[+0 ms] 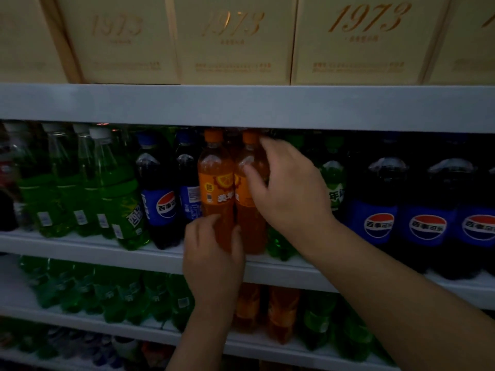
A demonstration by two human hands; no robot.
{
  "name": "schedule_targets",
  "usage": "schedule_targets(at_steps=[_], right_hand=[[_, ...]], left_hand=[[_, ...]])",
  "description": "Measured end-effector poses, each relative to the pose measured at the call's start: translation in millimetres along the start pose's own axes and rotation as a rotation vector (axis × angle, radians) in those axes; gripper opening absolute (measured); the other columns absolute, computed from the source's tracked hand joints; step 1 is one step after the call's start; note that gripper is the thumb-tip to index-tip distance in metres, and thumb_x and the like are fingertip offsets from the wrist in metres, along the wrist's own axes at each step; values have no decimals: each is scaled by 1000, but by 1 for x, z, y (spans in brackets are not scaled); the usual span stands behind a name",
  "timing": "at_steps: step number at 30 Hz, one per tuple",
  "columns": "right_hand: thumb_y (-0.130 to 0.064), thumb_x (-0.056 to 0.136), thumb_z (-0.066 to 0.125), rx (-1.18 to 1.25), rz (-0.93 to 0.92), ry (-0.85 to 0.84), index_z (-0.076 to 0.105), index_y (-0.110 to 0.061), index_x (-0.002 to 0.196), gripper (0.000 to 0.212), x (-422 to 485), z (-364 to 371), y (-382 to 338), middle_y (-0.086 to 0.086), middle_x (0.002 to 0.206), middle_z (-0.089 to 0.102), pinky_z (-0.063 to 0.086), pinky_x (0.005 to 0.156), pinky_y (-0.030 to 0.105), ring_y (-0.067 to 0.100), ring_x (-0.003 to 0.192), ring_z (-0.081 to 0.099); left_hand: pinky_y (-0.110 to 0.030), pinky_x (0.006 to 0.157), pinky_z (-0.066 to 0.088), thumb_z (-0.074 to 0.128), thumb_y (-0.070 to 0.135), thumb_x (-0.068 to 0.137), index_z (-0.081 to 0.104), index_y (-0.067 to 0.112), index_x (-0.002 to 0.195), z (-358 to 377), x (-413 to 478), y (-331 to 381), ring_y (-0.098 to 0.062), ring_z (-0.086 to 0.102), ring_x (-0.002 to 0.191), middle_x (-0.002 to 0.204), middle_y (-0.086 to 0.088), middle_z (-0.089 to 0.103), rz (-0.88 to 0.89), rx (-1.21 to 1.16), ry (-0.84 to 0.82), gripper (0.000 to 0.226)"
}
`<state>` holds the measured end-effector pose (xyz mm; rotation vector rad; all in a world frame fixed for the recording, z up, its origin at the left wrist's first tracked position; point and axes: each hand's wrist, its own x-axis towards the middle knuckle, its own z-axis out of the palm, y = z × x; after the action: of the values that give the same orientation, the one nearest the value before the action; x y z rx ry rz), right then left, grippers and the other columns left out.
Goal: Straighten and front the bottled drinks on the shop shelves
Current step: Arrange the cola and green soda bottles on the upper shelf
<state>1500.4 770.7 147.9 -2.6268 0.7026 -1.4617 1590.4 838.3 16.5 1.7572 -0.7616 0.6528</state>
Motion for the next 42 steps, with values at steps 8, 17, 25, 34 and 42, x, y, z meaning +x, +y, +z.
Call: schedule_targets(at_steps=[8,17,25,34,42], right_hand=[[-56,85,57,-194,224,-64,50,-13,105,48,33,32,-22,10,95,58,34,59,33,30,85,60],[-25,80,67,174,396,-192,59,-25,112,33,40,24,-17,-3,98,64,53,78,35,18,88,61],[-47,76,69,-28,294,44,51,-32,121,52,20,36,-27,2,106,56,43,77,29,22,96,57],[-32,80,69,-72,225,-3,36,-30,139,67,10,37,-14,7,122,54,42,85,31,26,108,53],[-18,89,59,-62,90,-104,31,-33,144,64,9,17,-10,5,119,58,41,84,26,22,103,55]], left_hand=[[-26,78,41,72,58,68,43,24,131,1,29,-27,-15,55,105,120,3,55,-190,-50,-225,77],[-24,78,42,65,52,81,40,27,137,-7,39,-53,-15,60,103,119,4,62,-89,-74,-333,66],[-35,83,51,69,57,73,39,21,139,-9,34,-56,-17,54,109,122,1,51,-35,-73,-325,80],[-25,94,38,72,44,78,36,21,142,-1,31,-60,-13,47,117,128,2,50,-52,-110,-392,76],[-28,97,39,65,43,86,32,18,146,-4,30,-55,-16,46,120,134,-2,49,-1,-72,-412,73]])
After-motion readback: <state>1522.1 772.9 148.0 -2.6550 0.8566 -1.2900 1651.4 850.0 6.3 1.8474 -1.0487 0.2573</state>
